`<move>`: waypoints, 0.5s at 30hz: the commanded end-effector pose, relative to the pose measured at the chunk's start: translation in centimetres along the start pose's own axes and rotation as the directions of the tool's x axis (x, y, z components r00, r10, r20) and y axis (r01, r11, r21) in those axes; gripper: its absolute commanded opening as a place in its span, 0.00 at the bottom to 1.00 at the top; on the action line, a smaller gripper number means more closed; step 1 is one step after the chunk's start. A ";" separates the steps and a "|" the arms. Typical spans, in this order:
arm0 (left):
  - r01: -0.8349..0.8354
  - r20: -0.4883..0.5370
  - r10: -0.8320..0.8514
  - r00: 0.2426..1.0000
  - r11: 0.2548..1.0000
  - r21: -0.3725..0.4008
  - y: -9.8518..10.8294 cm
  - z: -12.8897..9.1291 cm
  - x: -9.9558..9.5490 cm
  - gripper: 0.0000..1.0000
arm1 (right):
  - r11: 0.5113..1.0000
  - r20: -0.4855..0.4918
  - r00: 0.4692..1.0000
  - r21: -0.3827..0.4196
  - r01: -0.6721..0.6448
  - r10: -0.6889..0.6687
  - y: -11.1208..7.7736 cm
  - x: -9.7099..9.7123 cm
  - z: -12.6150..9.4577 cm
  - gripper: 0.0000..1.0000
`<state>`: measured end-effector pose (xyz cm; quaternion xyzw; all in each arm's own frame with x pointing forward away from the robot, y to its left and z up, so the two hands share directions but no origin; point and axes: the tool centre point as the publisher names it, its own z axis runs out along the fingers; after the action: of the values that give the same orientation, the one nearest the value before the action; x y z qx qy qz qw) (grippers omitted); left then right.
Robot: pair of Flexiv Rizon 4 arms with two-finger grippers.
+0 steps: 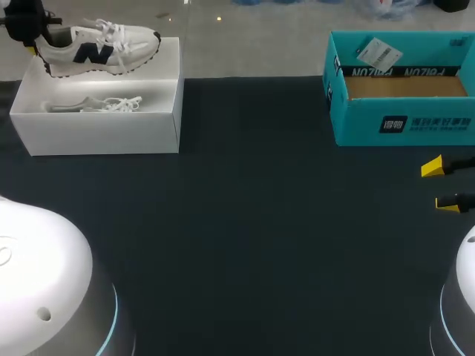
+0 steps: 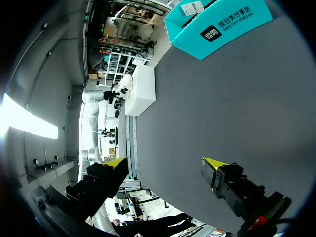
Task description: Take the shoe out of the shoebox, open the shoe tongue, remove and reinsert the insole, then place the shoe into the shoebox
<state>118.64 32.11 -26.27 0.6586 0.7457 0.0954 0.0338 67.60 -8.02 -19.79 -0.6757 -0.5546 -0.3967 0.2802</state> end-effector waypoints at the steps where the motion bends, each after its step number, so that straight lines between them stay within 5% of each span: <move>1: -0.013 0.010 0.012 1.000 1.000 0.026 0.6 1.6 -0.1 0.00 | 1.000 0.003 1.000 -0.002 -0.001 0.001 -0.1 0.0 0.0 1.00; 15: -0.074 0.015 0.073 0.997 0.996 0.056 1.2 5.5 0.1 0.00 | 1.000 0.003 1.000 -0.002 -0.001 0.001 -0.1 0.0 0.0 1.00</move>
<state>119.42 32.52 -30.57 0.6846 0.7246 0.0761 0.0242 67.60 -8.02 -19.80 -0.6757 -0.5546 -0.3967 0.2802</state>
